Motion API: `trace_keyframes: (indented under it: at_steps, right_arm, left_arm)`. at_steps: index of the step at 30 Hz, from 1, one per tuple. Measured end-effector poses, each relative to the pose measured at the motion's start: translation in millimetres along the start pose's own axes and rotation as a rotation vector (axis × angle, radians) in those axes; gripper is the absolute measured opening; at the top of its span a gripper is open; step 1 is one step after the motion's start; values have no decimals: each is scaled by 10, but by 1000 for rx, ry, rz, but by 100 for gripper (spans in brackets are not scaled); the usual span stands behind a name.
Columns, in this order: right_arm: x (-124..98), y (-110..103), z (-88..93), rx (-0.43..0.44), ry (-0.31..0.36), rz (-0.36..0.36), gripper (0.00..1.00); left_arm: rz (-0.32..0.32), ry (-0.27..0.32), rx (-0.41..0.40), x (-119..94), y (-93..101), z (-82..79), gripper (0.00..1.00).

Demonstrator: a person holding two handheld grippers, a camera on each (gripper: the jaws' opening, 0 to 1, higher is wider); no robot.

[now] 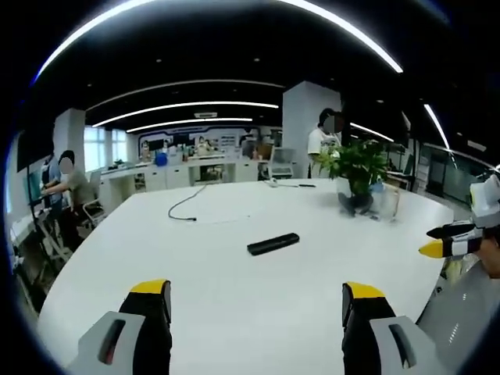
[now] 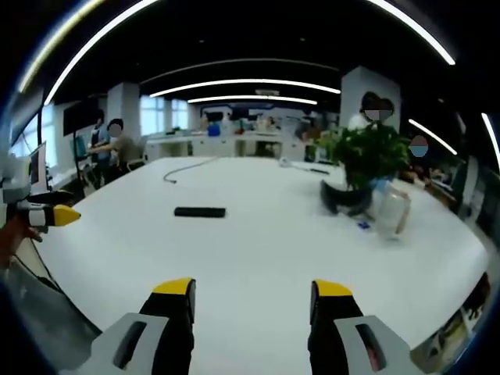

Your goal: Press the specified remote control buttons in sequence, fully releasing each button before pressing the next.

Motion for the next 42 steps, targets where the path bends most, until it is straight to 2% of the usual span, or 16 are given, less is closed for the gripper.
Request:
trace_keyframes:
  at_steps: [12, 17, 21, 31, 34, 38, 42]
  right_arm:
    - [-8, 10, 17, 19, -19, -3, 40]
    - [-2, 4, 25, 25, -33, -10, 34]
    - [2, 4, 41, 23, -48, -9, 29]
    - [37, -20, 81, 24, -90, -28, 18]
    - [49, -31, 100, 30, -112, -41, 12]
    - [54, -25, 117, 20, -133, -38, 5]
    - [55, -19, 124, 16, -147, -34, 3]
  left_arm:
    - [75, -14, 78, 446, 55, -269, 93]
    - [114, -41, 104, 628, 87, -383, 86]
    - [132, -36, 123, 785, 134, -460, 86]
    - [176, -46, 225, 1239, 319, -585, 86]
    - [195, -47, 267, 1372, 375, -634, 85]
    - [232, -67, 317, 1568, 455, -697, 80]
    - [261, -90, 365, 1799, 532, -744, 76]
Point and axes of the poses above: the point that each gripper's makers call its tool centre point, and the gripper's own axes: x roughly forward along the fingers, y roughly to its right, z roughly out of its underside, the point moved 6 cm from there along -x, roughly backward along the fingers, and after that the axes turned 14 degrees about -z, right-handed, at the moved point
